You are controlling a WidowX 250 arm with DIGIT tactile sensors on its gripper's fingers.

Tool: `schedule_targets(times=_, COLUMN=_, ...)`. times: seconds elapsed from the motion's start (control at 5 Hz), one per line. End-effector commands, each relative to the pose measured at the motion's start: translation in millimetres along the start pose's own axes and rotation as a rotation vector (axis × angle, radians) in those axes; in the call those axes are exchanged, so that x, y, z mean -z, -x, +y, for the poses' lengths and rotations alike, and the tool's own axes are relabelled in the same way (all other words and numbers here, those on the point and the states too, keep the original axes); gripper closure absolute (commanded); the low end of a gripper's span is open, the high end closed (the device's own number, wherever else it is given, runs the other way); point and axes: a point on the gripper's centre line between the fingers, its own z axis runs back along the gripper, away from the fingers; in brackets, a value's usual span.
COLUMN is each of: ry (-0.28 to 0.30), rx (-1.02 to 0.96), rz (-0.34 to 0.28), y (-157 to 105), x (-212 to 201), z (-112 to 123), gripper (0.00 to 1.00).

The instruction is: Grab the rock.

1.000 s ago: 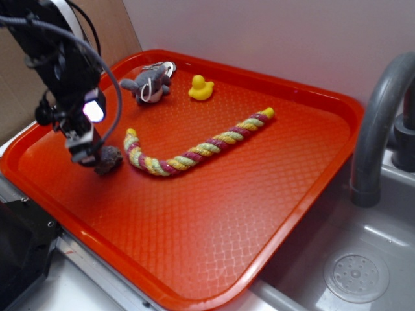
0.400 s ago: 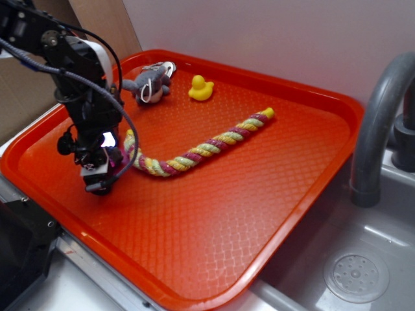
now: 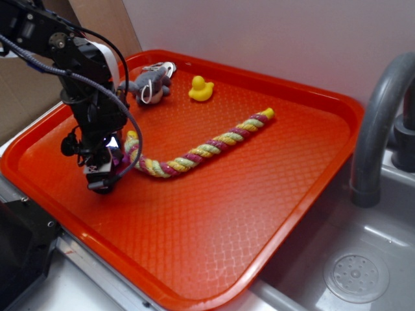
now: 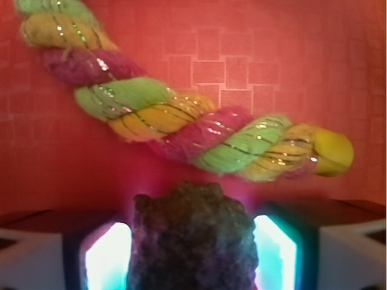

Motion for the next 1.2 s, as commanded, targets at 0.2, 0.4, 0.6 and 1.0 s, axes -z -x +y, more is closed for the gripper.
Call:
schedule_targets(times=0.2, ry=-0.119, rx=-0.304, rz=-0.024, y=-13.0, x=-86.5, z=14.1, gripper=1.0)
schedule_targets(times=0.4, ry=-0.036, rx=-0.44, rz=-0.032, y=-16.9, x=-125.4, z=9.6, gripper=1.0)
schedule_targets(times=0.6, ry=-0.005, rx=-0.545, rz=-0.061, y=-20.2, x=-165.6, z=-1.6, gripper=1.0)
schedule_targets(times=1.0, ry=0.025, rx=-0.54, rz=-0.176, y=-31.5, x=-197.8, z=-14.2, gripper=1.0)
